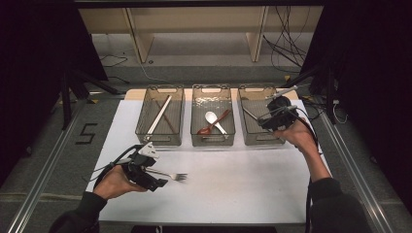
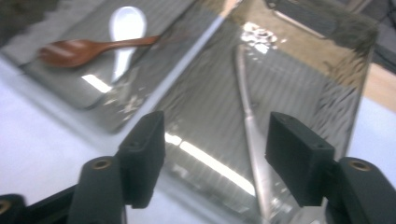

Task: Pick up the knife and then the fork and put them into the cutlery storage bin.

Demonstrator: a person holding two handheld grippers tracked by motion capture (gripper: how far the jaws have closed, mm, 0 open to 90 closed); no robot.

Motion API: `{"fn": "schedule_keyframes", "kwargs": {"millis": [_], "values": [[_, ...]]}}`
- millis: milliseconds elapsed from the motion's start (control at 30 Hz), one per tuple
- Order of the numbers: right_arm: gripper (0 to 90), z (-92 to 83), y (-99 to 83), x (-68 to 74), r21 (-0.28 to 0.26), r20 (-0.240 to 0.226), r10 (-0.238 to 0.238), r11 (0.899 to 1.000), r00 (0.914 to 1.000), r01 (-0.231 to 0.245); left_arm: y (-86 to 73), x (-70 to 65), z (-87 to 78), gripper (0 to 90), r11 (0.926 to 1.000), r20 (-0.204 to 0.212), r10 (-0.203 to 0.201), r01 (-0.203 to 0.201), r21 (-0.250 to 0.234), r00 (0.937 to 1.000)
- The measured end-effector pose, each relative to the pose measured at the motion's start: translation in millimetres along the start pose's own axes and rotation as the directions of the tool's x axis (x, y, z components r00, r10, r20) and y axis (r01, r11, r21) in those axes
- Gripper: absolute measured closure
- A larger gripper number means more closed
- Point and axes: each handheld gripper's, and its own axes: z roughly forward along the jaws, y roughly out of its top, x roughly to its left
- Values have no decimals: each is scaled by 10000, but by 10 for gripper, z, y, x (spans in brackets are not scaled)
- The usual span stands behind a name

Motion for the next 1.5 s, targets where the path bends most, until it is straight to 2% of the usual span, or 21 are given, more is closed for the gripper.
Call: {"fn": "schedule_keyframes", "kwargs": {"millis": [100,200,233,333,500,600,733,800,833,933,1000,1033,1133,1167,1300,1500], "values": [[341,-115,-117,97,-125,-627,24,9999,9980,-32,16,72,-11,160,10000,-128,-4,4,19,9999],[327,-199,-246,204,-204,-996,-94,9998,9950,75,34,141,-1,163,9989,-190,258,-250,406,9995],[323,-216,-288,242,-235,-1064,-172,9996,9942,148,44,159,17,163,9964,-244,493,-475,701,9985],[311,-260,-402,350,-324,-1268,-363,9989,9913,324,60,198,80,167,9879,-181,780,-749,1360,9968],[309,-325,-539,501,-560,-1554,-544,9974,9863,462,99,291,215,188,9729,-210,1184,-1117,2026,9927],[305,-346,-600,583,-661,-1641,-647,9963,9843,544,103,360,291,200,9705,-178,1084,-1019,2184,9940],[297,-350,-688,696,-765,-1850,-805,9948,9794,673,85,396,378,216,9600,-128,1239,-1166,2546,9922],[290,-349,-724,750,-798,-1918,-921,9938,9771,780,82,422,414,218,9585,-148,1244,-1163,2602,9921],[285,-346,-741,780,-795,-1986,-1002,9931,9750,858,82,439,435,218,9584,-157,1199,-1116,2627,9927],[276,-335,-790,862,-633,-2095,-1177,9923,9707,1066,88,458,475,216,9510,-141,1348,-1254,2827,9908],[270,-321,-833,909,-536,-2218,-1225,9921,9674,1134,92,448,502,212,9486,-98,1365,-1279,2895,9906],[268,-316,-848,923,-503,-2241,-1229,9922,9668,1144,94,451,515,212,9454,-100,1432,-1338,2973,9896],[267,-310,-901,964,-389,-2385,-1258,9920,9630,1200,81,487,526,202,9434,-179,1349,-1229,3081,9907],[266,-313,-920,977,-356,-2455,-1243,9922,9614,1192,72,494,527,204,9471,-195,1236,-1121,3008,9921],[264,-310,-957,1012,-229,-2569,-1296,9915,9577,1280,67,517,526,199,9464,-236,1094,-969,3080,9937],[264,-312,-985,1038,-146,-2674,-1278,9916,9551,1286,76,521,552,211,9337,-150,1250,-1125,3399,9920]]}}
